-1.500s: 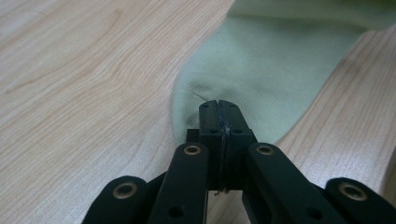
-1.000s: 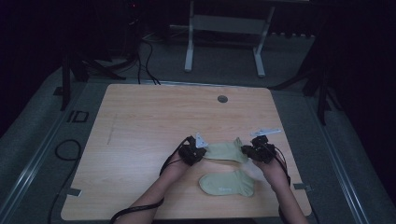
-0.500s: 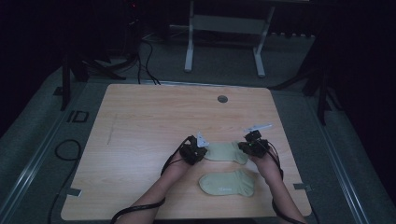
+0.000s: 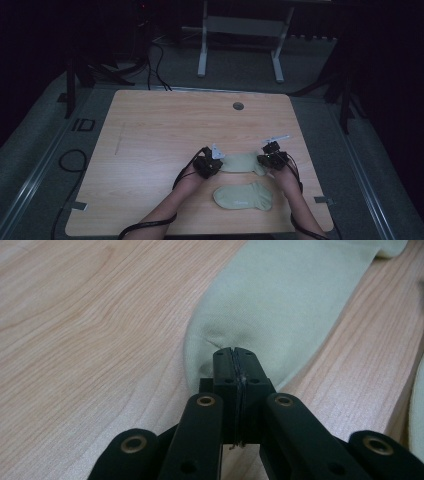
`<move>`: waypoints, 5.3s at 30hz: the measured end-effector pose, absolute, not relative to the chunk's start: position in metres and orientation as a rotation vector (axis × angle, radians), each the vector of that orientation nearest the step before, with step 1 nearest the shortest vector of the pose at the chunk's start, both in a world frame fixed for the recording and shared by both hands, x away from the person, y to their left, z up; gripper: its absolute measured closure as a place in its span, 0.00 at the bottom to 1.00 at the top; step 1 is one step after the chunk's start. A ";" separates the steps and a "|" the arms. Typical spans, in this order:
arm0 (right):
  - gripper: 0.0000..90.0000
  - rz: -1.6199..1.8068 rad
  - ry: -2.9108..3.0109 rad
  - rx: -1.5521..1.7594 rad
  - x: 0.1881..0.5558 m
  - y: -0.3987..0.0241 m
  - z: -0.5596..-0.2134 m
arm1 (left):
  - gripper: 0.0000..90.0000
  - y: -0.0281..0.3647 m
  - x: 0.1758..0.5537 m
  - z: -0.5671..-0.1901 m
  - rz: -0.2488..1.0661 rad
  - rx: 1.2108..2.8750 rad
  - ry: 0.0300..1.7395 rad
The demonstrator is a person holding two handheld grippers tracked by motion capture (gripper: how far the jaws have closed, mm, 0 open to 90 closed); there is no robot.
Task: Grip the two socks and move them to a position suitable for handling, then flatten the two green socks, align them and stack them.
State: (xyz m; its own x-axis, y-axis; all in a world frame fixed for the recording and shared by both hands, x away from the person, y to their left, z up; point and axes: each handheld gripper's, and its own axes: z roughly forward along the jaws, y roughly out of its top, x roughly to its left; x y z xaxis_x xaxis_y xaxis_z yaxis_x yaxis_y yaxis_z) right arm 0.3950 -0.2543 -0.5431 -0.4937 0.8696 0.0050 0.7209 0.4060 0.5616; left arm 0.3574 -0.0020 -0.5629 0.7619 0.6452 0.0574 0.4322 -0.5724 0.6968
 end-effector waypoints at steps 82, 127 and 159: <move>0.94 0.975 2.366 1.270 0.293 -0.297 -0.504 | 0.98 0.020 0.303 -0.521 0.169 2.178 0.851; 0.60 0.828 2.360 1.353 0.367 -0.300 -0.529 | 0.59 0.010 0.357 -0.541 0.253 2.181 0.937; 0.17 1.038 2.332 1.232 0.333 -0.322 -0.544 | 0.07 0.040 0.328 -0.559 0.447 2.084 1.025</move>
